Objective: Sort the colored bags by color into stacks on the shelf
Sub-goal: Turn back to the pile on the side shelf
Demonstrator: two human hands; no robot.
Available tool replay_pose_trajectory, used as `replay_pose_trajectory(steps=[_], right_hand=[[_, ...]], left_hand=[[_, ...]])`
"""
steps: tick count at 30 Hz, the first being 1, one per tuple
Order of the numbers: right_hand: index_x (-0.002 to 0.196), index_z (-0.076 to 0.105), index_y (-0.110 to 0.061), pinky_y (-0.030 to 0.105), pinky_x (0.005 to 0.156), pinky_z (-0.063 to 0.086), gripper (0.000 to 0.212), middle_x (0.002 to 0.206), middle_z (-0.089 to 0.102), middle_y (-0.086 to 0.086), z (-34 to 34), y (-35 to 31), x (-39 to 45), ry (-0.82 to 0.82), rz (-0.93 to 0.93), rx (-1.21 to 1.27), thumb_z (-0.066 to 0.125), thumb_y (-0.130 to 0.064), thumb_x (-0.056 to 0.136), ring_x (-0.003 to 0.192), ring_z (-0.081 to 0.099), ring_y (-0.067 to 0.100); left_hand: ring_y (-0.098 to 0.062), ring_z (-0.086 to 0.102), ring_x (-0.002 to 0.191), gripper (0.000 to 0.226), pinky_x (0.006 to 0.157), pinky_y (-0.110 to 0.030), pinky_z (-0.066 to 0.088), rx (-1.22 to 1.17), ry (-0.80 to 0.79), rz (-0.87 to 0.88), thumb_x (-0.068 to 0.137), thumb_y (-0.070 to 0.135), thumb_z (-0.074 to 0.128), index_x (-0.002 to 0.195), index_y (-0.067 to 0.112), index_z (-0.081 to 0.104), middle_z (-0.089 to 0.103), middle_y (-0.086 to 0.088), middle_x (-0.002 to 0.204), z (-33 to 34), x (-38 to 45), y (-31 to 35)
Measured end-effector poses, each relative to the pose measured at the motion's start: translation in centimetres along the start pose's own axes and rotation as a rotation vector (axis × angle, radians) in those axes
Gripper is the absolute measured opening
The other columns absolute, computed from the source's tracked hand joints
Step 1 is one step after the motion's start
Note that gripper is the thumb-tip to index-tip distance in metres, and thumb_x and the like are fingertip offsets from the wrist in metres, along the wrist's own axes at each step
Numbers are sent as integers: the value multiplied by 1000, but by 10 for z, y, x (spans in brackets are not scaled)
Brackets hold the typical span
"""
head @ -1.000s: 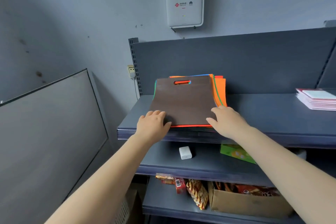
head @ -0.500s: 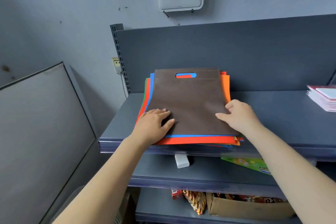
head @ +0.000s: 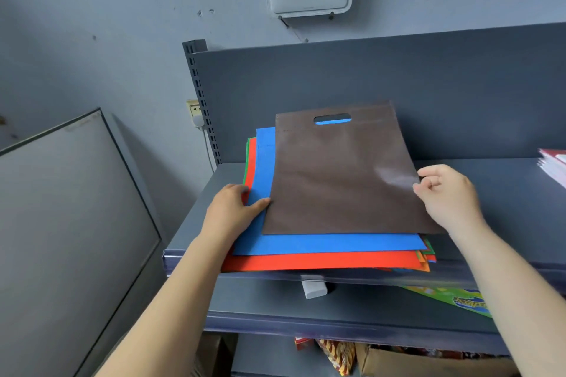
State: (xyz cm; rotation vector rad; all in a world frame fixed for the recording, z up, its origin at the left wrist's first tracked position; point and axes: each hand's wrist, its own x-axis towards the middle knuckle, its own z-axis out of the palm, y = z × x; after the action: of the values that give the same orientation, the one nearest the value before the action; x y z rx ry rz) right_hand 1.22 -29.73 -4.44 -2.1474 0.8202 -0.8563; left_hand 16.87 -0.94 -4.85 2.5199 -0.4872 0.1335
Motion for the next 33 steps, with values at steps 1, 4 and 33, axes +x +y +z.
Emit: replay_pose_trajectory(steps=[1, 4, 33], right_hand=[[103, 66, -3, 33, 78, 42, 18, 76, 62, 8, 2, 1, 1, -41, 26, -5, 61, -2, 86, 85, 58, 31], [109, 67, 1, 33, 83, 43, 24, 91, 67, 16, 6, 2, 4, -106, 66, -10, 60, -1, 87, 93, 59, 32], [86, 67, -24, 17, 75, 51, 30, 82, 73, -13, -4, -44, -127, -484, -79, 815, 51, 1, 93, 78, 65, 2]], left_hand=[[-25, 58, 99, 41, 79, -32, 44, -31, 1, -43, 84, 41, 67, 108, 9, 67, 64, -8, 106, -1, 3, -1], [-22, 55, 77, 21, 63, -28, 38, -115, 28, -137, 81, 29, 73, 85, 9, 68, 62, -7, 81, -6, 11, -6], [4, 58, 63, 16, 63, -15, 45, -570, 829, -305, 85, 14, 68, 73, 23, 61, 67, 3, 78, -75, -220, -34]])
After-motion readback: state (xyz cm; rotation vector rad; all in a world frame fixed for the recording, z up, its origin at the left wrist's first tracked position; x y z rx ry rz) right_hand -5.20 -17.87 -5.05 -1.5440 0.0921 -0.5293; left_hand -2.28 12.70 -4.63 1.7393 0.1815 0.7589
